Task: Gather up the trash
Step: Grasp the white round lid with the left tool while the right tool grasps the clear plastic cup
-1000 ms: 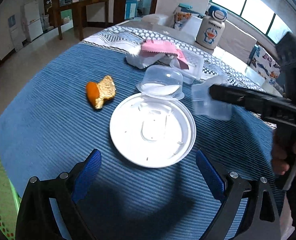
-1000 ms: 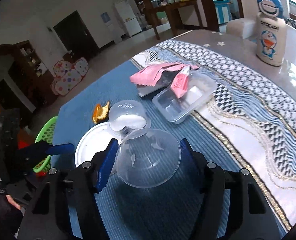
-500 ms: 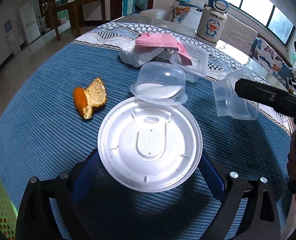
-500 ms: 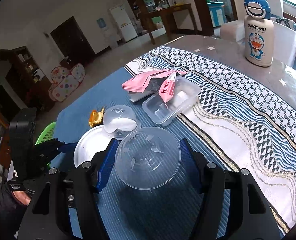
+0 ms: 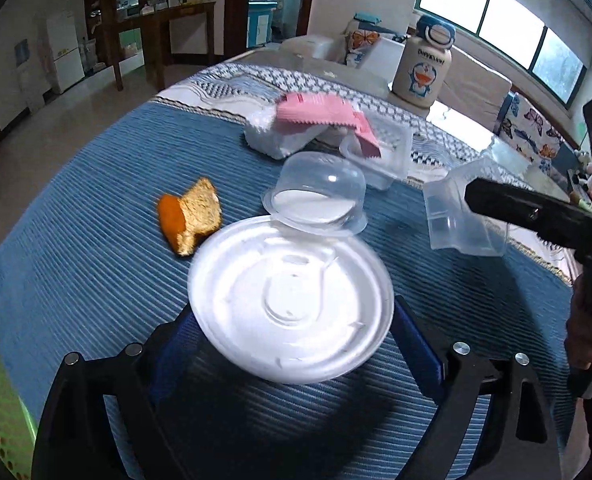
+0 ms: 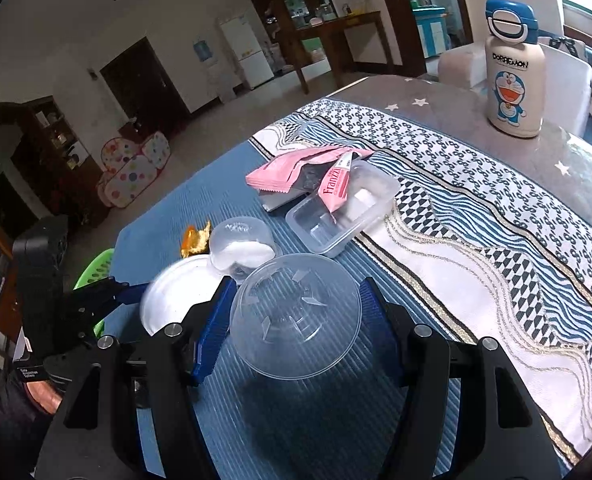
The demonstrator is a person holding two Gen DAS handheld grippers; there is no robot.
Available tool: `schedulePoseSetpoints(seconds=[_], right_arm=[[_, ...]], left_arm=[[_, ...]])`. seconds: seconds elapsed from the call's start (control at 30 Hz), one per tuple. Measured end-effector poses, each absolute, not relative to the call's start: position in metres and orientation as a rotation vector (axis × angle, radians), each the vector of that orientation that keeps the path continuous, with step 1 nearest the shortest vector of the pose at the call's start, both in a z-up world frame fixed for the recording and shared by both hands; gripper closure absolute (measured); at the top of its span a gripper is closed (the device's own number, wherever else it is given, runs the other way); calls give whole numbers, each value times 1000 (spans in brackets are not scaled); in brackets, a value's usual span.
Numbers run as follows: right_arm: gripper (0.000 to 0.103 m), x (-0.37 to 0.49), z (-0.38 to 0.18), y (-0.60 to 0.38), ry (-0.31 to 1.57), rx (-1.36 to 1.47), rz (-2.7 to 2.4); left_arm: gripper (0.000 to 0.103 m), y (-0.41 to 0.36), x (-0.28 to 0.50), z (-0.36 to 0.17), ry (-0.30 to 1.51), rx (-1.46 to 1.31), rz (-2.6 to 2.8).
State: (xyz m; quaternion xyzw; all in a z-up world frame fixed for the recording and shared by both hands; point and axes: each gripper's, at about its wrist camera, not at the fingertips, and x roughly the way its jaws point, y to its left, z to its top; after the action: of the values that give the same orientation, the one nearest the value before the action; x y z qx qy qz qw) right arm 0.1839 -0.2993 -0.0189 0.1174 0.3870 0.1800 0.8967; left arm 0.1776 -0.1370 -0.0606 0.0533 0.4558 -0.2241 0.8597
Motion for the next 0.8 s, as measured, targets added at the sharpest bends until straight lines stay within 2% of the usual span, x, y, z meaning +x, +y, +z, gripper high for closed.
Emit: schedulePoseSetpoints(seconds=[0.47,0.8], right_arm=[[40,175,-2,-277,770,218,400],[40,175,-3,-259,783,208,417]], left_arm=[[16,-104,158,-37,897,82,-449],[16,-87,148,-50,939,52,-474]])
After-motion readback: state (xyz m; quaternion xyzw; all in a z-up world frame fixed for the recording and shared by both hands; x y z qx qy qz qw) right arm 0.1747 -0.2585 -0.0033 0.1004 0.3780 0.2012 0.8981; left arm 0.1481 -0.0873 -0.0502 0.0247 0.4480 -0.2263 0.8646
